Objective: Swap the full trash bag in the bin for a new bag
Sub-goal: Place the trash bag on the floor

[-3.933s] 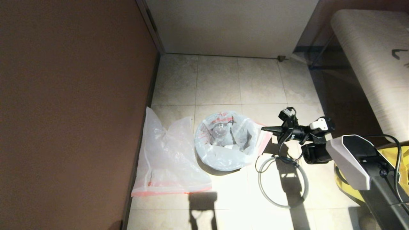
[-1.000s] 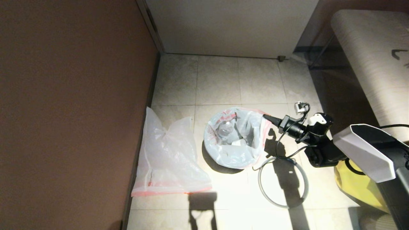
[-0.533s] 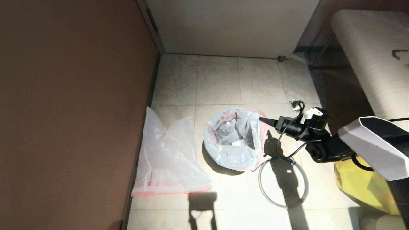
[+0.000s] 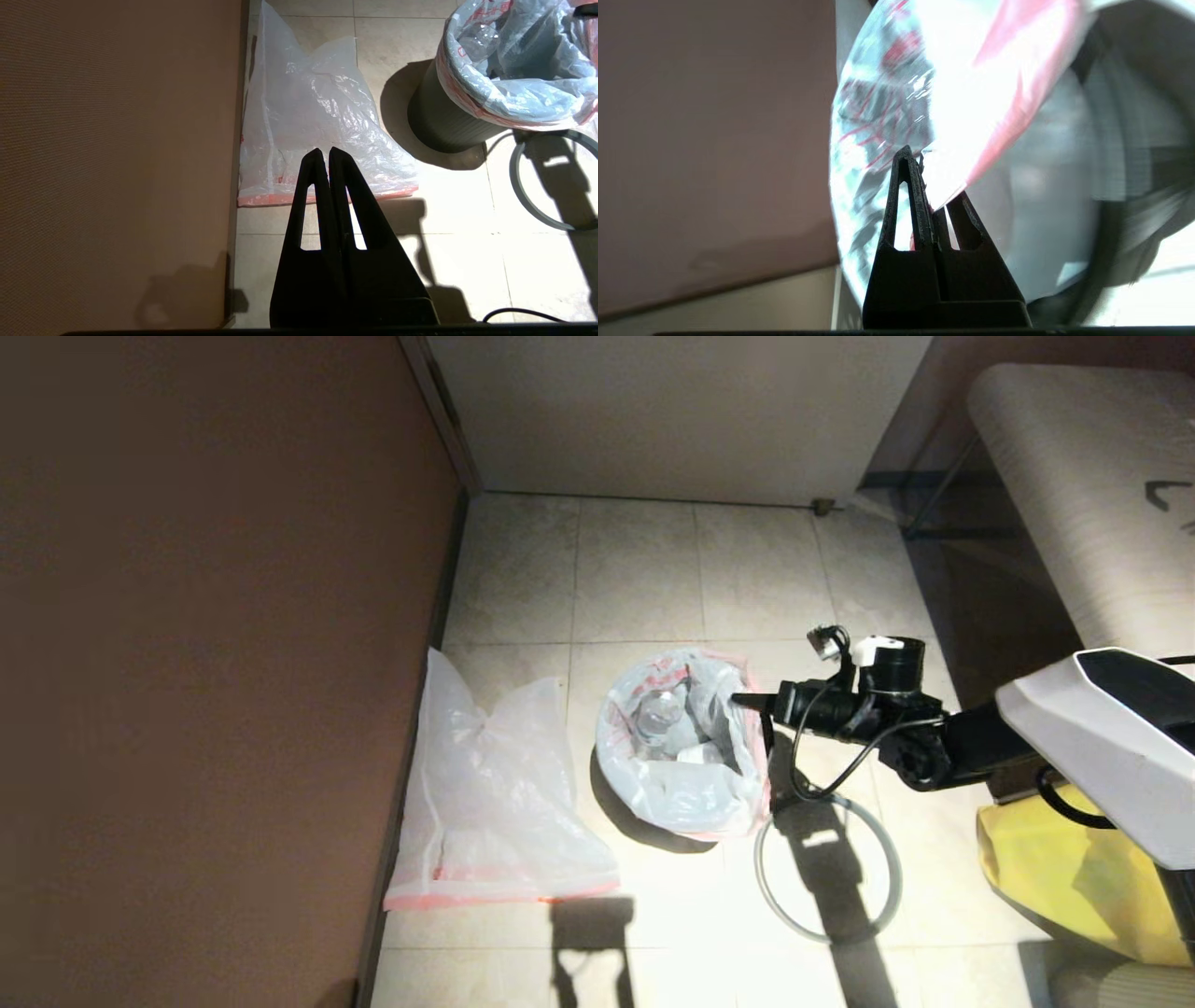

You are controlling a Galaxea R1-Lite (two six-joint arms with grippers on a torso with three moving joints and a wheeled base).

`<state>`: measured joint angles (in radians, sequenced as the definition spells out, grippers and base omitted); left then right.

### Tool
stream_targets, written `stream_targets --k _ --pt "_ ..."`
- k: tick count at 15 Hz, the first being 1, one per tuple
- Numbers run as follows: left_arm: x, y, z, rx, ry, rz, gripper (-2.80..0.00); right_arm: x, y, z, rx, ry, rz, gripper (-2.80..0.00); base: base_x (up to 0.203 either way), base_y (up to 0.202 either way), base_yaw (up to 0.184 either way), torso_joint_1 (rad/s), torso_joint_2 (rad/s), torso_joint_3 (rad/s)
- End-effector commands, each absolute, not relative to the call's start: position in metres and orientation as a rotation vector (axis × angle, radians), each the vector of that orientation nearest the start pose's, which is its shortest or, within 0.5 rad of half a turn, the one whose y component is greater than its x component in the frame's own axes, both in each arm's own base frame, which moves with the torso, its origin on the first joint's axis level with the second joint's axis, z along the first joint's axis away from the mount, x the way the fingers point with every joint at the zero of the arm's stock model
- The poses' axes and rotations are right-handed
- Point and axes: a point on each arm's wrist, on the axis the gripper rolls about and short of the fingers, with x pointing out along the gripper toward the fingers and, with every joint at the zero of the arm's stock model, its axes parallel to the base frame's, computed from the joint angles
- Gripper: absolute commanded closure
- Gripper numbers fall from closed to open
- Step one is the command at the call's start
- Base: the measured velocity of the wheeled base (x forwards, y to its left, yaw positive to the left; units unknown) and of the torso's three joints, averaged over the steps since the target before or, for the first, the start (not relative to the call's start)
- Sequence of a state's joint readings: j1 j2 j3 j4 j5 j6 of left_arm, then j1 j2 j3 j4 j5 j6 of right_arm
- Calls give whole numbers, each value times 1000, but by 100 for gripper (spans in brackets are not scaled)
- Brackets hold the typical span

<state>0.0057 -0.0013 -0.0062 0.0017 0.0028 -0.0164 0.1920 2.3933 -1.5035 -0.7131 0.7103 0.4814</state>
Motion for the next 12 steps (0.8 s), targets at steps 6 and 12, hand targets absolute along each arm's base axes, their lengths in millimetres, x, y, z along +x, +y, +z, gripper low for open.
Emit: stream_targets --k 6,12 --pt "-23 0 77 -17 -6 9 0 458 146 165 472 448 792 0 0 0 0 0 0 0" --pt "-23 0 77 -17 -6 9 0 444 184 166 427 612 681 0 0 0 0 0 0 0"
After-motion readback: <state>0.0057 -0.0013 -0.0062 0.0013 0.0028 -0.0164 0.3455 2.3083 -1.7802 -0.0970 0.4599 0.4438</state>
